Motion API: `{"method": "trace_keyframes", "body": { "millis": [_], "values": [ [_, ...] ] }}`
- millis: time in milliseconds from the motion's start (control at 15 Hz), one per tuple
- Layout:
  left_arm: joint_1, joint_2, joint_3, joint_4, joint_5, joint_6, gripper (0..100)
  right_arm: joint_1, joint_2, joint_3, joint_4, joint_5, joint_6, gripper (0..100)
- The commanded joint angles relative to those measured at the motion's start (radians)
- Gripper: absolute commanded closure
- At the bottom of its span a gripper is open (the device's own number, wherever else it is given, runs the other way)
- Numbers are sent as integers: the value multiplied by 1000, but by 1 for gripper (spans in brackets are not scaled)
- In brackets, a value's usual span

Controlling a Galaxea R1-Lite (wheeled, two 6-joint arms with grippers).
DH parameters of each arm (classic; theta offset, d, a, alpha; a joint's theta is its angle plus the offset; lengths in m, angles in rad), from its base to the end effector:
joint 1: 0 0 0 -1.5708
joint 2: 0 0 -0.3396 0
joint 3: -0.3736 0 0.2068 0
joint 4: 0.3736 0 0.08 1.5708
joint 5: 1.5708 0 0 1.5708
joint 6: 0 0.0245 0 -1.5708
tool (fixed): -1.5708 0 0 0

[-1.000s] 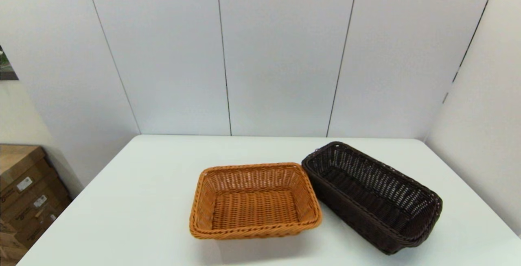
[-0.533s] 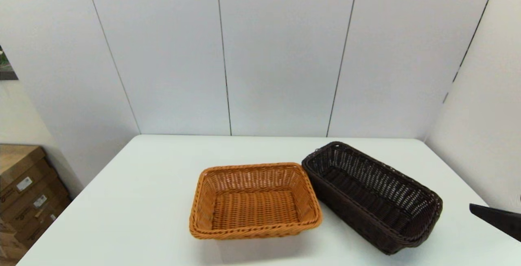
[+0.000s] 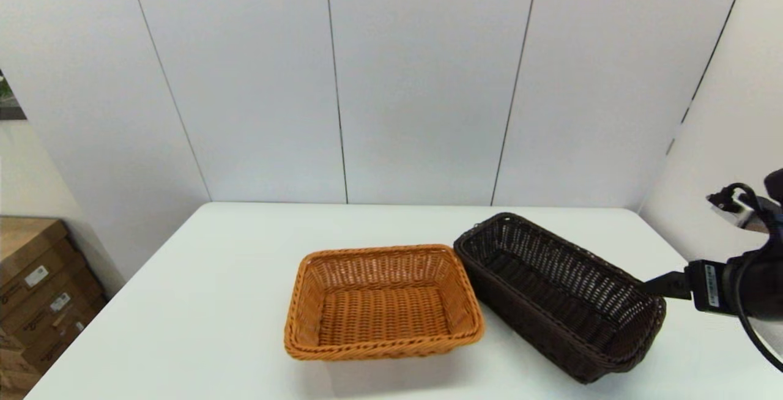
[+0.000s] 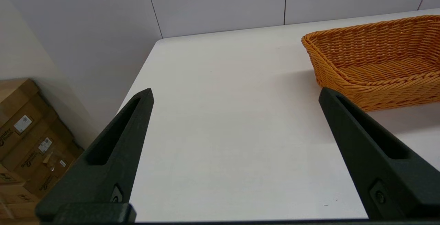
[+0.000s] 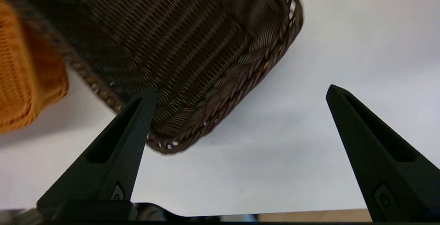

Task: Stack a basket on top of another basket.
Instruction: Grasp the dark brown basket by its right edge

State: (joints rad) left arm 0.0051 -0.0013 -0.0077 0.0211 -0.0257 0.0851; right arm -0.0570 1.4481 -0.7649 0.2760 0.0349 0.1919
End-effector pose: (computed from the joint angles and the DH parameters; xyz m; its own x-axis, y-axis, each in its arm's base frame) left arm -0.0433 -0.0008 0.0755 0.9997 -0.0206 -0.0121 0.0216 0.9962 0.0847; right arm 0.2151 -0.0114 0.1885 0.5749 0.0021 -0.8182 0.1922 0.9717 0.1376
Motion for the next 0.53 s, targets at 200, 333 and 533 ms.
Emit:
{"method": "trace_keyframes", "body": {
  "millis": [200, 333, 533],
  "values": [
    [1, 1, 0, 0, 0, 1, 0, 25, 276, -21, 2, -47, 284, 0],
    [-1, 1, 0, 0, 0, 1, 0, 62, 296, -27, 3, -58, 379, 0],
    [1, 1, 0, 0, 0, 1, 0, 105, 308, -24, -3, -56, 468, 0]
  ]
}}
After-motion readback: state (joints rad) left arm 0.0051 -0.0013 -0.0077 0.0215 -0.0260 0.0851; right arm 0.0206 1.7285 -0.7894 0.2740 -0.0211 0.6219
